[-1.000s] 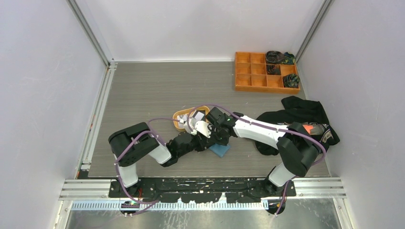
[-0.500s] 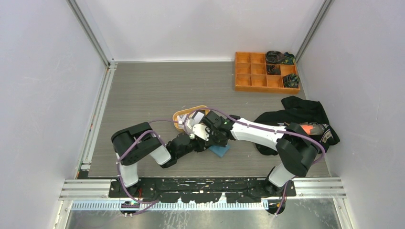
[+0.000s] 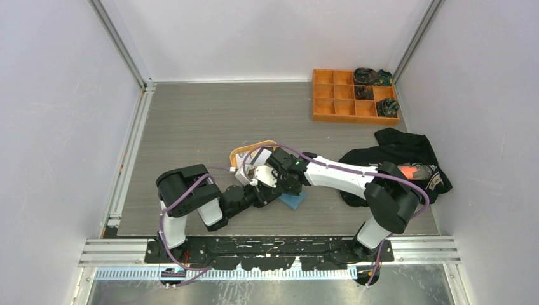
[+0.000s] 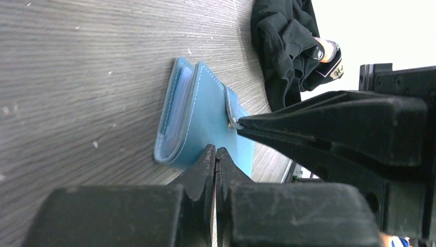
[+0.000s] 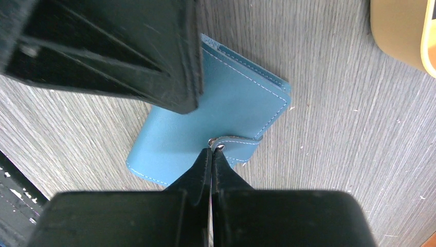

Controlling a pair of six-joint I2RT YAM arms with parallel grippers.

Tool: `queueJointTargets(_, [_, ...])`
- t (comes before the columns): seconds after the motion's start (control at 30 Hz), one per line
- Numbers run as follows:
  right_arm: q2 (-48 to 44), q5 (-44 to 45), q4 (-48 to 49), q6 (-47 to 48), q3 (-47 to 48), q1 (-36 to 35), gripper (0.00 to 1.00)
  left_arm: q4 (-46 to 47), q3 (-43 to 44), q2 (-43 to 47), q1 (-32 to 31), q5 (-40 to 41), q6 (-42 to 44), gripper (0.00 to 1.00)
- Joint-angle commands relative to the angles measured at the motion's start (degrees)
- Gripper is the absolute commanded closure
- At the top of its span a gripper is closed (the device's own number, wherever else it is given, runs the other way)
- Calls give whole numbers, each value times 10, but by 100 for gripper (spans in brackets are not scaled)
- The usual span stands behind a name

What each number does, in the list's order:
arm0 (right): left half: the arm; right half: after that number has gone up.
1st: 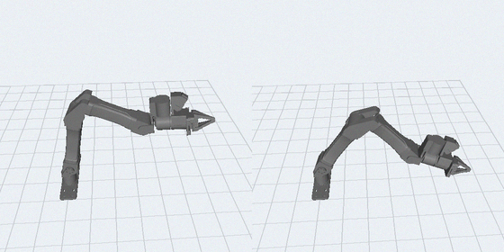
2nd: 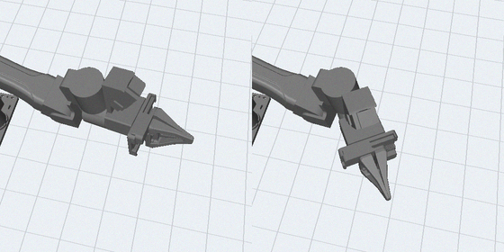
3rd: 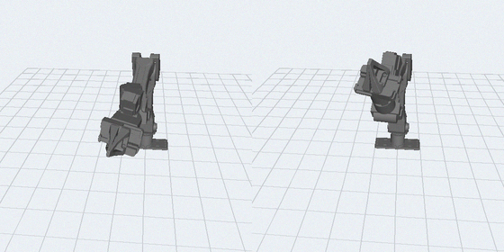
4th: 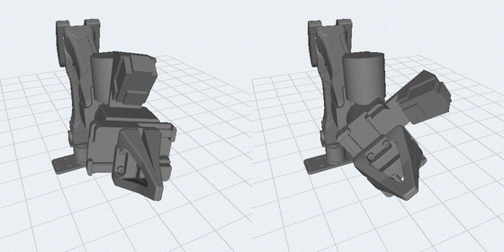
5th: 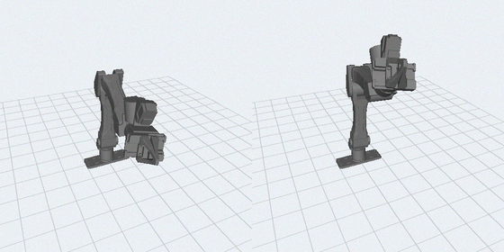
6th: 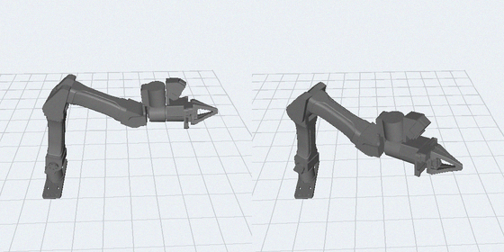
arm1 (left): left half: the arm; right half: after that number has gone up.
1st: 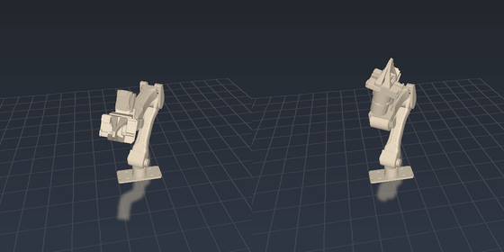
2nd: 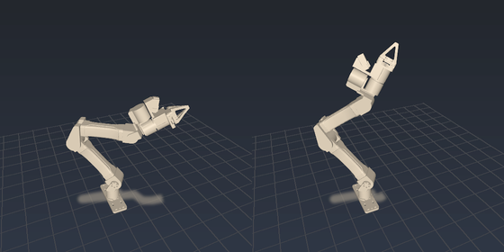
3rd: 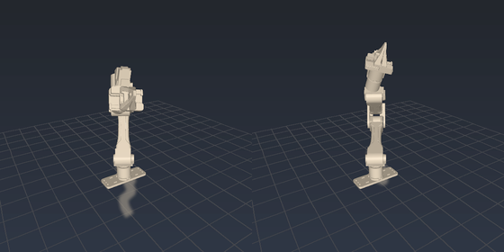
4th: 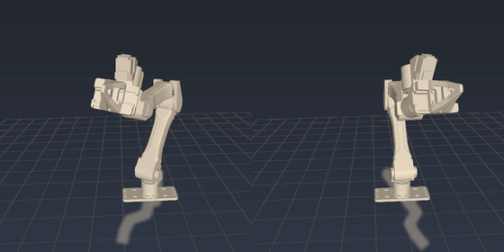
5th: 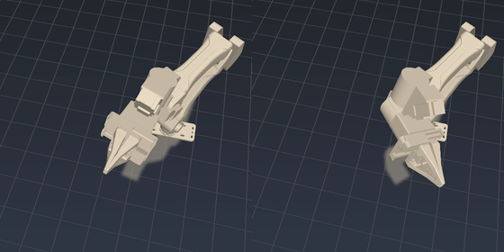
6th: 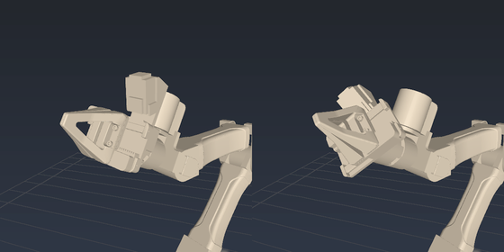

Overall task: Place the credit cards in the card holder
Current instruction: Close the card holder at the center of the board.

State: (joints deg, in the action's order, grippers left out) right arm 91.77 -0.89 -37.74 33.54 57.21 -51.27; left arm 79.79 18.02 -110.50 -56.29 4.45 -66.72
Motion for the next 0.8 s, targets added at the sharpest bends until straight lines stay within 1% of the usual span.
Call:
queueJointTargets(0.0, [34, -20, 0, -1, -12, -7, 99, 22, -41, -14, 3, 21, 8, 100])
queueJointTargets(0.1, [37, -8, 0, -1, -11, -10, 99, 22, -56, 9, 4, 25, 16, 100])
queueJointTargets(0.23, [41, 0, -3, -2, -8, -19, 99, 15, -92, 68, 9, 43, 27, 100])
queueJointTargets(0.3, [45, 3, -4, -3, -7, -23, 99, -6, -114, 106, 12, 58, 30, 100])
queueJointTargets(0.37, [48, 6, -8, -4, -5, -26, 99, -60, -130, 154, 12, 73, 32, 100])
queueJointTargets(0.47, [49, 7, -8, -6, -4, -32, 99, -194, -135, 253, 13, 93, 35, 100])
queueJointTargets(0.53, [51, 22, -9, -8, -4, -37, 99, -329, -120, 342, 12, 113, 43, 100])
queueJointTargets(0.67, [57, 38, -9, -9, -1, -49, 99, -641, -82, 558, 12, 167, 69, 100])
queueJointTargets(0.7, [60, 43, -9, -10, 0, -53, 99, -700, -76, 632, 11, 183, 74, 100])
queueJointTargets(0.77, [66, 50, -11, -11, 1, -61, 99, -825, -60, 728, 11, 214, 86, 100])
